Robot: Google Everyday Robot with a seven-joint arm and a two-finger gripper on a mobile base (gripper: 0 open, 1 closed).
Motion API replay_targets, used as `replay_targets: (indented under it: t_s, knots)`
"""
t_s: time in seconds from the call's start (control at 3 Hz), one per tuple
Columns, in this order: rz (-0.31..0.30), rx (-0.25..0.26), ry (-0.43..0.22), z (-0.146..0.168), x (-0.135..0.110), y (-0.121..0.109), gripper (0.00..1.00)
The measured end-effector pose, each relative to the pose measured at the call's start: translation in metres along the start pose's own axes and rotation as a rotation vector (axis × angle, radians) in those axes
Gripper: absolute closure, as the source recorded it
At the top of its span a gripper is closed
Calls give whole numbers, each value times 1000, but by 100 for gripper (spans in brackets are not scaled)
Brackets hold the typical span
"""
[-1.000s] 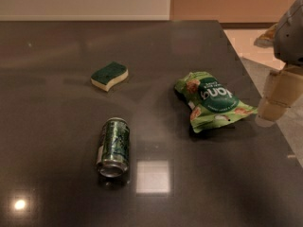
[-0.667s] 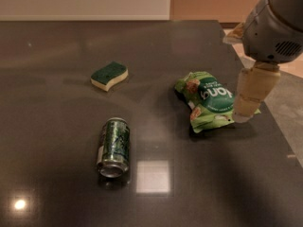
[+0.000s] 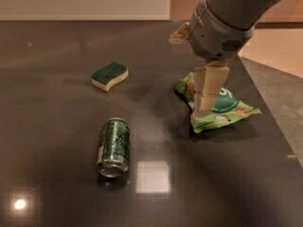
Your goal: Pick green can
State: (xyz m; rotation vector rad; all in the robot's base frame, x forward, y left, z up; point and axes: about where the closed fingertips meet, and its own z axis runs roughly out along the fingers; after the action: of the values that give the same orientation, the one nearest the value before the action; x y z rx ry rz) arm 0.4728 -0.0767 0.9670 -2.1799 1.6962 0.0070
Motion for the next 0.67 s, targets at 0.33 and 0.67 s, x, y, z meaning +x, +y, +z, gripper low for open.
replay_targets:
  t_s: [0.33,0.67]
  knots:
    - [-150,-49,-12,20,-27,-8,0]
    - [-315,-105,-18,42,-52,-10,0]
